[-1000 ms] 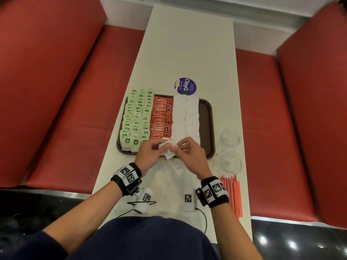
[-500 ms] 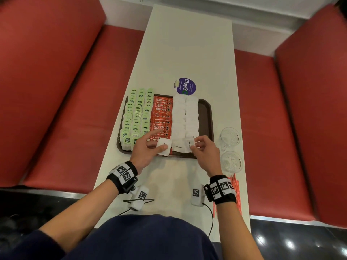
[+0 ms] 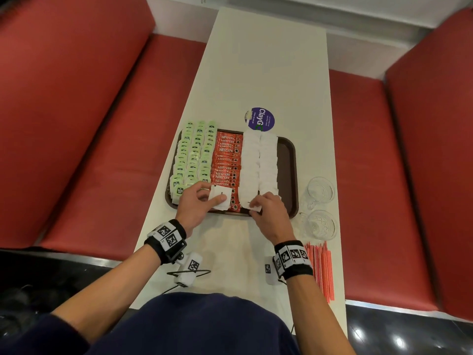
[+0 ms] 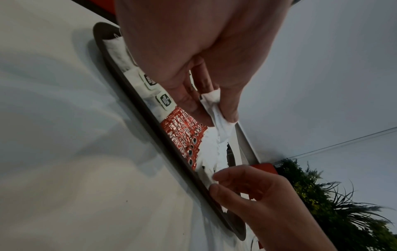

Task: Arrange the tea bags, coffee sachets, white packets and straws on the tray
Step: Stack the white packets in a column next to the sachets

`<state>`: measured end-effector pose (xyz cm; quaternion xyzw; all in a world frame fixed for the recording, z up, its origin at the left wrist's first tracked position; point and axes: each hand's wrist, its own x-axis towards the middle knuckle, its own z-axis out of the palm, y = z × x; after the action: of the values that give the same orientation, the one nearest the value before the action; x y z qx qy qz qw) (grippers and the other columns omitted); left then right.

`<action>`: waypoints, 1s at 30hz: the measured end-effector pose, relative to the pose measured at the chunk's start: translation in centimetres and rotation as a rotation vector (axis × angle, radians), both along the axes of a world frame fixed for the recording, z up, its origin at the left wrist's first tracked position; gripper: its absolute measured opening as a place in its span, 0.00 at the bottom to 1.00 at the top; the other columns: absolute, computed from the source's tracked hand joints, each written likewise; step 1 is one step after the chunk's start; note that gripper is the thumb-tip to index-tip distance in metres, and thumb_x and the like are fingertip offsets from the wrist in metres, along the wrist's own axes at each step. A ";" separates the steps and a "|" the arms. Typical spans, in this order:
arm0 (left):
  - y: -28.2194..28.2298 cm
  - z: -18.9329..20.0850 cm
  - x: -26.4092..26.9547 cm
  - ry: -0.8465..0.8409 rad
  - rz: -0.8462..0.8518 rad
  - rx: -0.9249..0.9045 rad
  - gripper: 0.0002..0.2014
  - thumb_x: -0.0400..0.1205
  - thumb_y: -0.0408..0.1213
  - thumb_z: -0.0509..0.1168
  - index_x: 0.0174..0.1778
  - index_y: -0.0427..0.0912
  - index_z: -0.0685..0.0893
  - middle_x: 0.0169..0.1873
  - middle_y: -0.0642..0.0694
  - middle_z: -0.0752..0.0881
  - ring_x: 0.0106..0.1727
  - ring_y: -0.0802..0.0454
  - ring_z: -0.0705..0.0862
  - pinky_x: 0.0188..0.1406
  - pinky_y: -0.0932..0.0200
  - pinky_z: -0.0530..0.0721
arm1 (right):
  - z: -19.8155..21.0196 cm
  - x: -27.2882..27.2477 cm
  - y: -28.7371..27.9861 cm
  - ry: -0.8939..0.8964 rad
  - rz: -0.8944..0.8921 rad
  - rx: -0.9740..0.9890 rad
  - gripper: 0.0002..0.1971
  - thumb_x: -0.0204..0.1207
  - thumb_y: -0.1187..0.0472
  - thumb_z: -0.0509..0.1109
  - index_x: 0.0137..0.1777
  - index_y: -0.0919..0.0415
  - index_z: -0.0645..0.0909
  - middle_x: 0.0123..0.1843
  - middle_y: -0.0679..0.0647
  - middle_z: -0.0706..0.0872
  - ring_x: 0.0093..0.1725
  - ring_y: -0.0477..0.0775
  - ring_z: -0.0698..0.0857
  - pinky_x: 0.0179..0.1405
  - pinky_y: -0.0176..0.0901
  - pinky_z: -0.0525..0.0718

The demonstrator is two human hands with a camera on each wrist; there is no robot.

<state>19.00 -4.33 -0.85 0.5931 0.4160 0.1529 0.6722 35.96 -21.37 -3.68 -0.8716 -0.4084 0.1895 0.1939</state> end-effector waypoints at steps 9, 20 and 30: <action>-0.1 0.1 0.4 0.008 -0.002 -0.007 0.17 0.78 0.36 0.85 0.58 0.46 0.87 0.48 0.46 0.97 0.53 0.45 0.96 0.65 0.44 0.91 | 0.3 0.1 1.1 0.008 -0.042 -0.016 0.10 0.88 0.55 0.75 0.67 0.49 0.88 0.63 0.50 0.84 0.66 0.54 0.81 0.57 0.51 0.85; 0.4 0.2 0.4 0.040 -0.012 0.022 0.17 0.78 0.37 0.85 0.59 0.45 0.88 0.48 0.47 0.97 0.52 0.47 0.96 0.63 0.45 0.91 | 0.2 0.1 1.5 0.017 0.011 -0.034 0.07 0.86 0.59 0.77 0.61 0.48 0.91 0.67 0.46 0.83 0.68 0.52 0.79 0.55 0.51 0.86; 0.5 0.3 0.8 0.042 -0.016 0.030 0.16 0.78 0.37 0.85 0.58 0.47 0.88 0.48 0.49 0.97 0.51 0.48 0.96 0.61 0.46 0.92 | -0.2 -0.1 2.4 -0.052 0.036 -0.038 0.10 0.87 0.60 0.76 0.63 0.46 0.90 0.71 0.44 0.85 0.69 0.53 0.78 0.50 0.48 0.84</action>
<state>19.77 -3.82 -0.56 0.6095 0.4229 0.1410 0.6556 35.90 -18.95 -3.92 -0.8722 -0.4253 0.1782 0.1632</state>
